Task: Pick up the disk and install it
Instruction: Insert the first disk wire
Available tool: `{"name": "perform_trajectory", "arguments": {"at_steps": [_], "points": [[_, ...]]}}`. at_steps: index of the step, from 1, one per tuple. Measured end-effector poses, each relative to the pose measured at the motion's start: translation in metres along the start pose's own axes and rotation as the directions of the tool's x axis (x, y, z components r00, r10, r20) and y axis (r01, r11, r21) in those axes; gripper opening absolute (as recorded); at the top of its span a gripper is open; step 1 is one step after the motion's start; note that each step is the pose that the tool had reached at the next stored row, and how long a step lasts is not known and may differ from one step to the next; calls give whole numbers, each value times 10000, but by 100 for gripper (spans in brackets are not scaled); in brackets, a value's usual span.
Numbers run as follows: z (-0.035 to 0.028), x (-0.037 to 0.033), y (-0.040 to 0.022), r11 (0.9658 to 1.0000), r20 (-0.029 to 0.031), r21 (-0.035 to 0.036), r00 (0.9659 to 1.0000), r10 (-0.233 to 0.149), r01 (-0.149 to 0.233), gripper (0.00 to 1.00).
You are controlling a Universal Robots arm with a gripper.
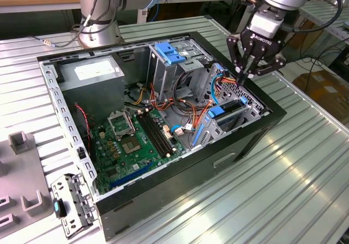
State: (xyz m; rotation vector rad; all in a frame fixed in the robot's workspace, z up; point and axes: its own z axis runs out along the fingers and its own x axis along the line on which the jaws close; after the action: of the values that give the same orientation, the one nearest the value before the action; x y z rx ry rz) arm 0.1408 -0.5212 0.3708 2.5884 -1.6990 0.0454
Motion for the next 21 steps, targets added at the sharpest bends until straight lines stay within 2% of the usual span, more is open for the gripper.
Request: {"name": "perform_trajectory", "arguments": {"at_steps": [4,6,7,9,10,11,12,14,16,17,18,21], "points": [[11,0,0,9972,15,-37,9972,750,-750,17],[20,-1,-1,9912,24,-67,9912,1322,-1321,17],[26,-1,-1,9858,29,-85,9858,1677,-1677,17],[31,-1,-1,9787,34,-106,9787,2052,-2052,17],[35,-2,-1,9725,36,-120,9726,2326,-2326,17],[37,-2,-1,9681,38,-130,9681,2504,-2503,17],[39,-2,-1,9654,39,-135,9655,2605,-2604,17],[42,-2,-1,9561,41,-154,9561,2929,-2928,17],[46,-2,-1,9445,43,-174,9446,3283,-3281,17],[47,-2,-1,9348,44,-189,9349,3548,-3547,17],[48,-3,-1,9324,45,-192,9326,3610,-3608,17],[48,-2,-1,9316,45,-193,9318,3630,-3629,17]]}}
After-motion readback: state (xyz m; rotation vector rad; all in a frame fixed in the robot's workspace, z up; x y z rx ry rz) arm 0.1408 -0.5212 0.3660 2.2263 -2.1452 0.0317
